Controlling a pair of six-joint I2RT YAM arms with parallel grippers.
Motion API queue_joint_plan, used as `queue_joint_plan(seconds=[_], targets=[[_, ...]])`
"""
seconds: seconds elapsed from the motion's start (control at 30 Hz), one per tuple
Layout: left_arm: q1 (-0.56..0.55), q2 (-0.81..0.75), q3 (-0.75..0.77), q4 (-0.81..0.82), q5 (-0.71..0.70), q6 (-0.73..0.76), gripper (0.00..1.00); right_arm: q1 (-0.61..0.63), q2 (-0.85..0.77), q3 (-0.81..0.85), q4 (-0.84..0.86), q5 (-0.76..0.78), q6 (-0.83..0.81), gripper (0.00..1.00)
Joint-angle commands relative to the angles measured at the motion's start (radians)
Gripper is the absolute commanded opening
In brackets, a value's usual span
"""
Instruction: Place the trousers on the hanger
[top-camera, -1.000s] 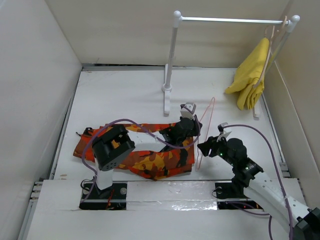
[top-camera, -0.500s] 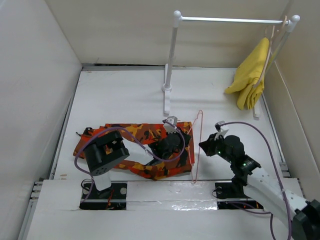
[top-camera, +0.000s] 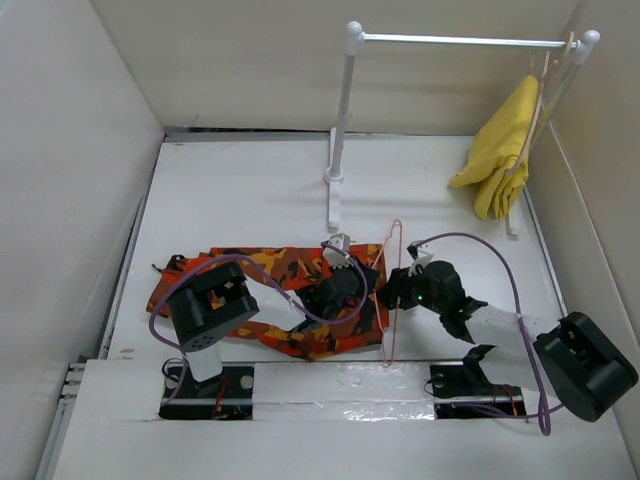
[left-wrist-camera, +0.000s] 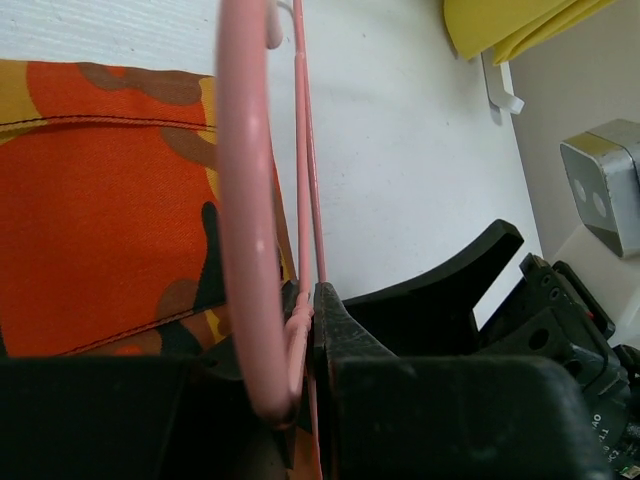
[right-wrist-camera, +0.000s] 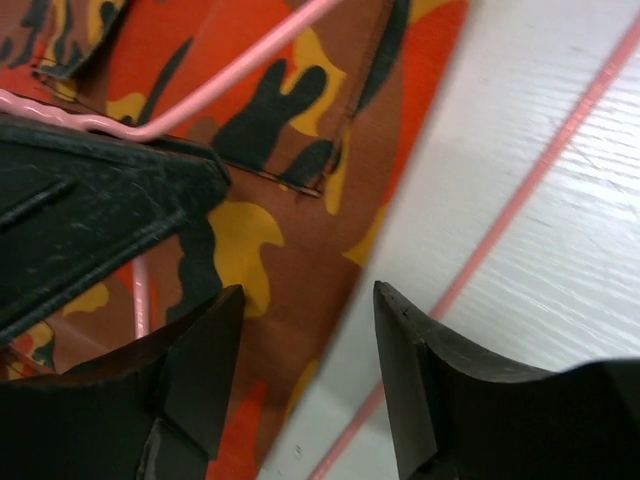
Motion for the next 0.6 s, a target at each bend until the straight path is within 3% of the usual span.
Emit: queue_joint_plan(seconds=[0.0,0.1,0.13,0.27,0.33,0.57], targets=[[-0.006,-0.006,-0.017,0.003,-0.009,0.033,0.0,0.023,0.047,-0.001,0.164,-0.011,0.034,0.59],[-0.006,-0.005,-0.023,0.009,-0.016,0.036,0.0,0.023,0.083,-0.006,0.19,-0.005,0.037,0.45],[-0.006,-0.005,-0.03,0.015,-0.017,0.036,0.0,0.023,0.081,-0.009,0.2,-0.008,0.041,0.3],[0.014,-0.019,-0.04,-0.002,-0.023,0.048,0.0,0.023,0.022,-0.015,0.2,-0.017,0.043,0.05],[0.014,-0.043,-0.064,0.001,-0.04,0.056,0.0,0.023,-0.076,-0.009,0.129,0.007,0.034,0.0],[0.047,-0.14,-0.15,-0.043,-0.066,0.134,0.0,-0.033,-0.502,0.028,-0.249,0.191,-0.063,0.0]])
